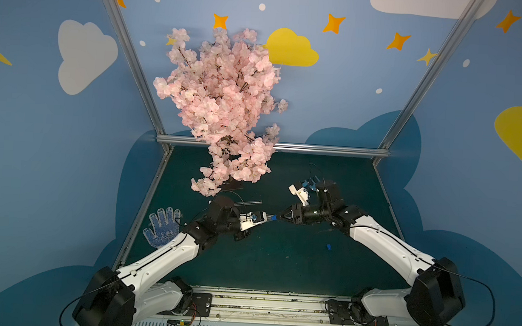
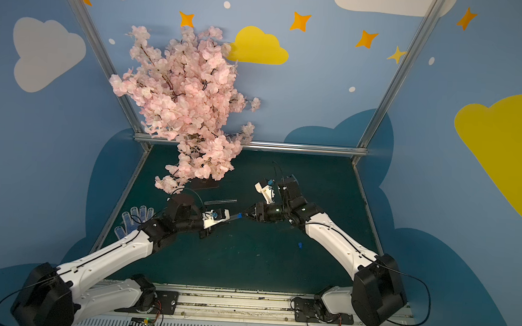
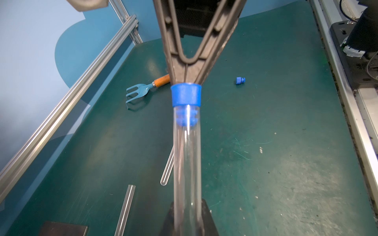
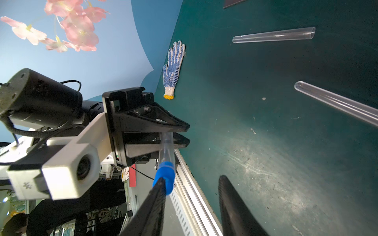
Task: Insert stoppers into test tubes
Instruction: Insert the stopper into the test tube, then place the test tube at the center of the board.
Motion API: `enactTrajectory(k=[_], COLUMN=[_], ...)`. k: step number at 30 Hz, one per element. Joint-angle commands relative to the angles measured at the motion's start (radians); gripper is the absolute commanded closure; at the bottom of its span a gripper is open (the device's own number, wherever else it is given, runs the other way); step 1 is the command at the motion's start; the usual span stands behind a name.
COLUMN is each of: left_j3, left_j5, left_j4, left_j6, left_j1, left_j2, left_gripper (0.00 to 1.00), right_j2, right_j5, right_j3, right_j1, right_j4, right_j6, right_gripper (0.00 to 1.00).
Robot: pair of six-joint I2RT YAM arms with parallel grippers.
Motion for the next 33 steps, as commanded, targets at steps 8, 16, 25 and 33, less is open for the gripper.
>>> enactTrajectory(k=[8, 16, 25, 33], left_j3=[0.012, 0.017, 0.016, 0.116], left_j5=[0.115, 0.098, 0.02, 0.02], left_j4=[0.179, 0.191, 0.065, -0.007], left_j6=[-0.007, -0.023, 0.029, 0.071], left_j1=[-0.021, -0.021, -0.022, -0.03], left_j2=[-0.041, -0.044, 0.068, 0.261], left_gripper=[0.98, 0.98, 0.98, 0.98], right_j2=[0.074, 0.09, -0.161, -0.314], right_j5=[-0.019, -0.02, 0.042, 0.283], right_j3=[0.028, 0.026, -0.021, -0.053], right_j1=[0.078, 0.088, -0.101, -0.243], right_j4=[0.034, 0.036, 0.023, -0.113], right_j6=[0.005, 0.004, -0.024, -0.179], right_gripper=[0.58, 0.58, 0.49, 0.46])
